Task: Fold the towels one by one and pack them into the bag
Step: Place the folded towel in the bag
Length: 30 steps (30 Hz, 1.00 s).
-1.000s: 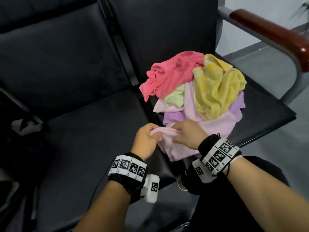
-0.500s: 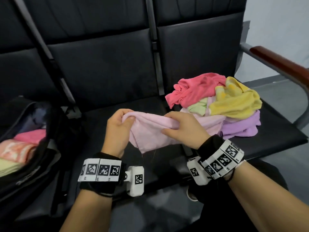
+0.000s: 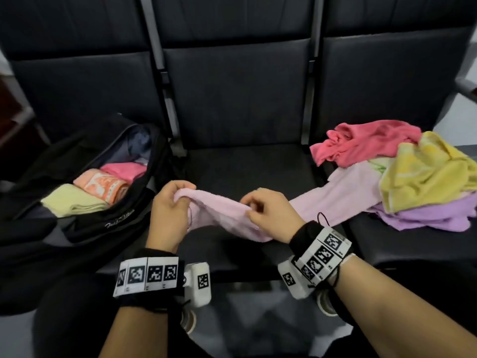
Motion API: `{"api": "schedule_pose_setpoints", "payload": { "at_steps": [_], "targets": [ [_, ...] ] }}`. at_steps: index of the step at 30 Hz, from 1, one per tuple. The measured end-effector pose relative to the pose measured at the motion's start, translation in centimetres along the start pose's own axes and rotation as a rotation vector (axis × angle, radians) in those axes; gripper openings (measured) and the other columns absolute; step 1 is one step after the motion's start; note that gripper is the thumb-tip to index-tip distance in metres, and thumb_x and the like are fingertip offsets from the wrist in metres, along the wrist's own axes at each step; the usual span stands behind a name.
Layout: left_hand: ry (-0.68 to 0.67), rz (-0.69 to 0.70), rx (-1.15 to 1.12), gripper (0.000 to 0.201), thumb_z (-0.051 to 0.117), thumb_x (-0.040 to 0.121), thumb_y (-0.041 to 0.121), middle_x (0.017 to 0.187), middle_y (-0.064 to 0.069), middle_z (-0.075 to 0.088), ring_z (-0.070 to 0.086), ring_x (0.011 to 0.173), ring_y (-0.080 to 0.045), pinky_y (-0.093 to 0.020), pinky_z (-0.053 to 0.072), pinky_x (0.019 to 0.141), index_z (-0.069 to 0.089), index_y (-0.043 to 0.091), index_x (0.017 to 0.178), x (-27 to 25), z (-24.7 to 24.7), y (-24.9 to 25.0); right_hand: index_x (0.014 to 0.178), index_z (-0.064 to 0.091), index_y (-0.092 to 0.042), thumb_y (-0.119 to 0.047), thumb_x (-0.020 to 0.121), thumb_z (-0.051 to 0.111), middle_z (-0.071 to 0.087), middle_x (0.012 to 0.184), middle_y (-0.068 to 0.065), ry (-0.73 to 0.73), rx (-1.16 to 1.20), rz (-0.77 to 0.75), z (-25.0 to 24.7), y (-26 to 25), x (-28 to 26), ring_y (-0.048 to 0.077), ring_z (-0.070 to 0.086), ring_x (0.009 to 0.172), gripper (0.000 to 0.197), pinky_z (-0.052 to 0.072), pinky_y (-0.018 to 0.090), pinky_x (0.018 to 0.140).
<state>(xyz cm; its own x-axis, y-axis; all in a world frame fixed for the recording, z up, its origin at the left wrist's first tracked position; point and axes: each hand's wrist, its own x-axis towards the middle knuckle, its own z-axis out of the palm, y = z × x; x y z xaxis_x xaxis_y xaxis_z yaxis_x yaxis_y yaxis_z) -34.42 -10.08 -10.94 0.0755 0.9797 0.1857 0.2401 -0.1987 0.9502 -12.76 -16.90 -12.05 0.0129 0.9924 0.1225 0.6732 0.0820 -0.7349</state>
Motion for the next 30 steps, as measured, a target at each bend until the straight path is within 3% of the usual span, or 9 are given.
{"api": "schedule_pose_setpoints", "payload": {
  "at_steps": [3,6,9,13,16,20,23,26,30],
  "targets": [
    [-0.049,-0.062,0.051,0.029,0.048,0.084,-0.013,0.092,-0.01,0.069,0.063,0.081,-0.017,-0.026,0.05,0.071,0.067,0.007,0.093,-0.6,-0.4,-2.4,0.08,0.065,-0.024,-0.011,0.084,0.067,0.059,0.079,-0.003,-0.056,-0.049,0.043,1.0,1.4,-0.5,0.013,0.056,0.074,0.014,0.042,0.025,0.073],
    [-0.096,-0.083,0.065,0.031,0.05,0.082,-0.012,0.09,-0.009,0.07,0.065,0.073,-0.011,-0.019,0.051,0.062,0.069,0.013,0.084,-1.1,0.2,-4.0,0.08,0.062,-0.024,-0.01,0.085,0.067,0.055,0.077,-0.006,0.0,-0.056,0.054,1.2,2.6,-1.1,0.012,0.053,0.074,0.015,0.043,0.026,0.072],
    [-0.175,-0.028,0.111,0.039,0.052,0.076,-0.017,0.086,-0.003,0.07,0.068,0.077,-0.015,-0.017,0.052,0.068,0.069,0.018,0.072,-1.3,0.8,-4.6,0.08,0.065,-0.02,-0.007,0.082,0.066,0.056,0.076,-0.005,0.019,-0.08,0.071,1.0,4.2,-1.9,0.014,0.053,0.074,0.013,0.046,0.031,0.074],
    [-0.408,-0.125,0.251,0.045,0.051,0.07,-0.019,0.091,-0.004,0.074,0.069,0.093,-0.022,-0.03,0.052,0.087,0.072,0.021,0.075,-1.1,1.2,-6.0,0.09,0.074,-0.021,-0.028,0.082,0.074,0.063,0.09,-0.002,-0.398,-0.243,0.153,1.7,5.9,-3.2,0.015,0.06,0.085,0.011,0.049,0.031,0.081],
    [-0.514,-0.302,0.364,0.029,0.061,0.073,0.001,0.093,0.002,0.074,0.069,0.095,-0.017,-0.027,0.053,0.084,0.073,0.023,0.088,-0.6,1.7,-7.4,0.093,0.075,-0.019,-0.028,0.085,0.07,0.064,0.098,-0.001,-0.411,-0.237,0.179,2.7,6.6,-3.2,0.015,0.061,0.09,0.013,0.049,0.033,0.088],
    [-0.443,-0.365,0.503,0.024,0.067,0.084,0.013,0.108,0.003,0.069,0.064,0.106,-0.017,-0.027,0.049,0.089,0.068,0.022,0.106,0.0,2.9,-9.3,0.107,0.071,-0.015,-0.013,0.087,0.063,0.06,0.117,0.002,-0.287,-0.234,0.128,3.9,6.8,-1.3,0.02,0.057,0.107,0.021,0.042,0.033,0.1],
    [-0.453,-0.364,0.518,0.044,0.072,0.085,0.016,0.116,-0.004,0.066,0.062,0.11,-0.021,-0.026,0.045,0.091,0.061,0.015,0.127,0.0,4.0,-10.3,0.125,0.065,-0.016,-0.012,0.091,0.058,0.047,0.144,0.003,-0.396,-0.263,0.144,5.2,6.9,-0.1,0.023,0.047,0.128,0.035,0.035,0.033,0.11],
    [-0.513,-0.356,0.511,0.042,0.075,0.082,0.02,0.105,0.002,0.068,0.064,0.102,-0.019,-0.026,0.049,0.085,0.063,0.019,0.122,-0.4,4.7,-11.2,0.135,0.06,-0.023,-0.019,0.095,0.055,0.041,0.15,0.001,-0.514,-0.336,0.154,6.5,7.3,0.1,0.027,0.041,0.131,0.041,0.032,0.036,0.112],
    [-0.497,-0.37,0.492,0.03,0.077,0.079,0.021,0.091,0.007,0.069,0.067,0.093,-0.018,-0.029,0.054,0.082,0.067,0.022,0.107,-0.6,4.8,-11.7,0.134,0.06,-0.029,-0.023,0.095,0.054,0.046,0.136,-0.003,-0.476,-0.353,0.174,7.0,7.8,-0.1,0.023,0.043,0.122,0.04,0.038,0.036,0.105]
  ]
}}
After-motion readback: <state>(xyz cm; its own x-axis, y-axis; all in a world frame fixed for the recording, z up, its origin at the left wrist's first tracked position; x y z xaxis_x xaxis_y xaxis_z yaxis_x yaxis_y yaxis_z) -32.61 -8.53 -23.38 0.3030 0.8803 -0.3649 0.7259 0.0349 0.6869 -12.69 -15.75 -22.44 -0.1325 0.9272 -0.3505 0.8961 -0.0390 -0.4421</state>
